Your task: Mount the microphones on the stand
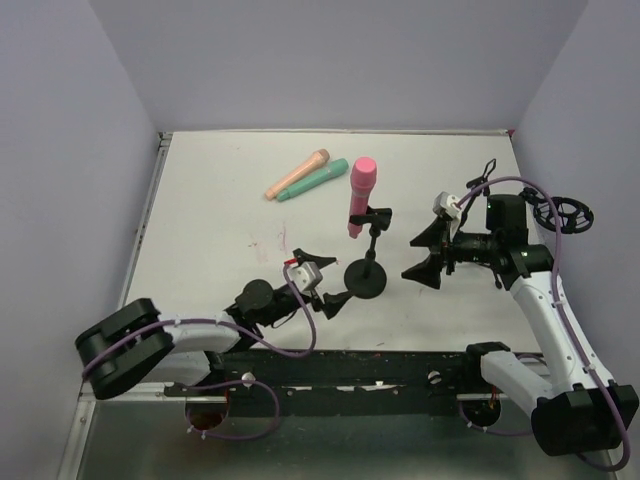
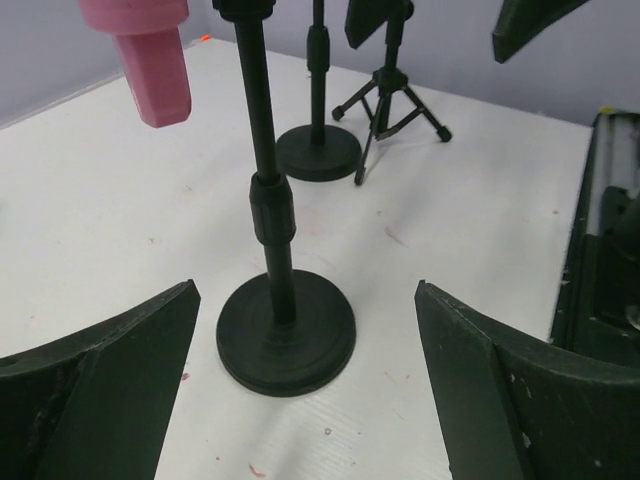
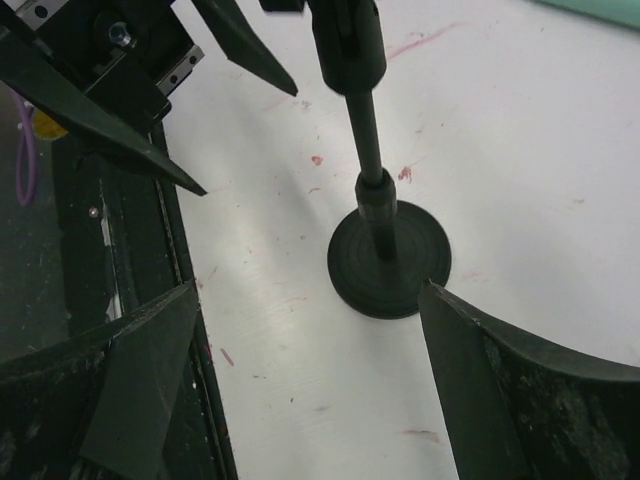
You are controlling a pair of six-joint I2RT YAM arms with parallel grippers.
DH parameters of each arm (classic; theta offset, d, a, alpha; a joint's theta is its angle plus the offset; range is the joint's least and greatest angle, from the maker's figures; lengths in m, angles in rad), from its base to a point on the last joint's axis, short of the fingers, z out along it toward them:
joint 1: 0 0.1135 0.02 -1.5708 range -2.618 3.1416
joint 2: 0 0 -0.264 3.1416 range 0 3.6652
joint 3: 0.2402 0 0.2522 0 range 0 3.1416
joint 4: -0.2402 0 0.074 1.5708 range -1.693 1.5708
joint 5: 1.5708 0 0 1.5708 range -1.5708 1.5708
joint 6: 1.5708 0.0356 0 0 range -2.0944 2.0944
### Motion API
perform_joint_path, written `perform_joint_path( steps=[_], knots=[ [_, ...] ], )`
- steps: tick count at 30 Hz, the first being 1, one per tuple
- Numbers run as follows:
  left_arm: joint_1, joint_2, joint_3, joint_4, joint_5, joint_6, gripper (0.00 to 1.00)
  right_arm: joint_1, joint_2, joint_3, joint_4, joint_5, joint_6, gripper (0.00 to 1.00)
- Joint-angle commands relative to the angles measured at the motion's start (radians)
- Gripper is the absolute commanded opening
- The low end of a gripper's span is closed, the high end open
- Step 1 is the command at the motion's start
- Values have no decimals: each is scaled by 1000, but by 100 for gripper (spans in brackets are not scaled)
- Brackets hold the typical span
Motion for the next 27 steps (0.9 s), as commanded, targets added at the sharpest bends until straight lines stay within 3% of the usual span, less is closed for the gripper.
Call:
perform_joint_path(
  steps=[1, 9, 24, 27],
  knots=[
    [-68, 224, 62, 391, -209, 120, 95, -5, -16, -74, 84, -22, -29, 100],
    [-122, 408, 248, 390, -327, 137, 79, -2, -16, -79, 81, 29, -37, 100],
    [-143, 496, 394, 255, -407, 114, 43, -3, -5, -76, 72, 32, -35, 100],
    [-149, 510, 417, 243, -421, 122, 31, -3, -4, -76, 72, 35, -37, 100]
  ],
)
